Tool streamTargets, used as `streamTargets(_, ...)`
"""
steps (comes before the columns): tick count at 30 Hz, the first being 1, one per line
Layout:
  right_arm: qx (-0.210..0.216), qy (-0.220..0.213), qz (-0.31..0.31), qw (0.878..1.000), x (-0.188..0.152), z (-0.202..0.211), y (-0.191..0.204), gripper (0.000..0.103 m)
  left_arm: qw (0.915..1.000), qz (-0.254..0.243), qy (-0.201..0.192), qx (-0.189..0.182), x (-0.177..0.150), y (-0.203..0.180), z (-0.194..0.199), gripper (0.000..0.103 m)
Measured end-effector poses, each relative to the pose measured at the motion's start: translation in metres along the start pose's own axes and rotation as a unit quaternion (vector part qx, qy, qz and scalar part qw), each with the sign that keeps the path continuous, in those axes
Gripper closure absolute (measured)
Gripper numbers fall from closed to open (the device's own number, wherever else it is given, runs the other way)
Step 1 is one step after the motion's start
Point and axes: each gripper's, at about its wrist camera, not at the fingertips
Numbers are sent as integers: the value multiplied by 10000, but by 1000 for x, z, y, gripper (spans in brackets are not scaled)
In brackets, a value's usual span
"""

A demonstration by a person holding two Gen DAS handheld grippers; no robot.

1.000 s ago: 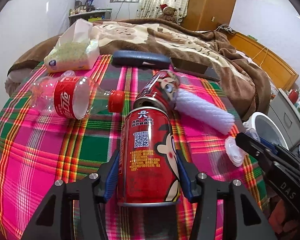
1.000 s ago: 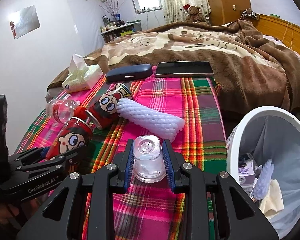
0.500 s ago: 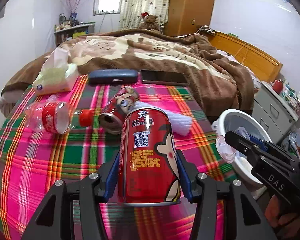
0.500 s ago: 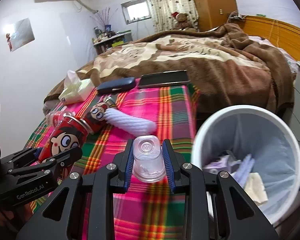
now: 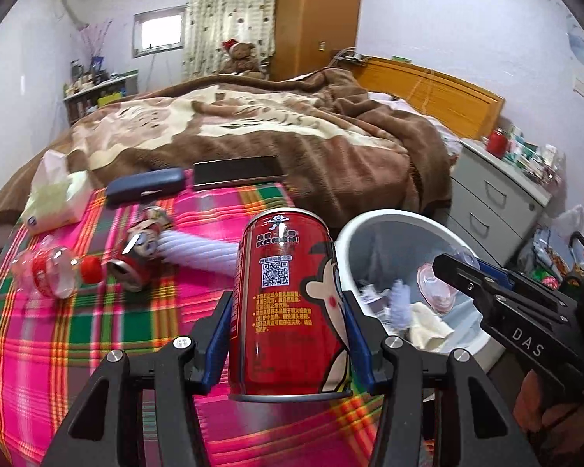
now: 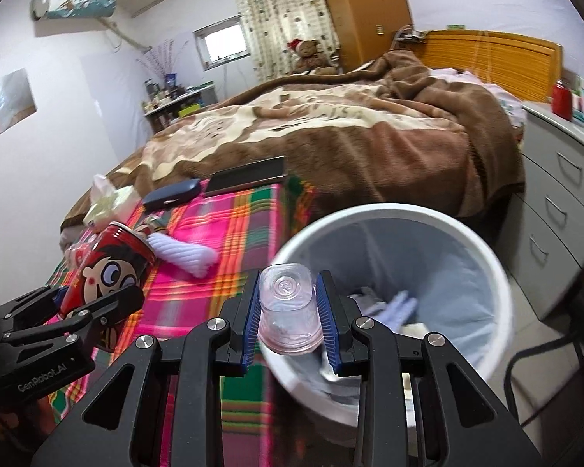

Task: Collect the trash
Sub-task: 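Carry the red can and plastic cup over the white trash bin, then open both grippers to drop the can and cup into the bin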

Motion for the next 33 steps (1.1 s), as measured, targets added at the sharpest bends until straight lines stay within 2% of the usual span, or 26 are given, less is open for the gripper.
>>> streamTargets(16,-529,99,-342,9980,-1,-10,-59,74,9974,-434,269,-501,11,-66,-51,50)
streamTargets(25,-674,312,-339,9967,-2,-28,-72,73,9957,-504,502,-595,13,-78,-82,50)
streamTargets(33,-707,377,-223,9965,-1,-32,-75,73,9954,-383,489,-728,15,-75,-91,48)
Point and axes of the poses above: each gripper's, at about its wrist camera, not at the fingertips, and z roughly against the way its jaws point, y to its left, x to its top, and after that the axes turned 13 degrees about -x, right-handed
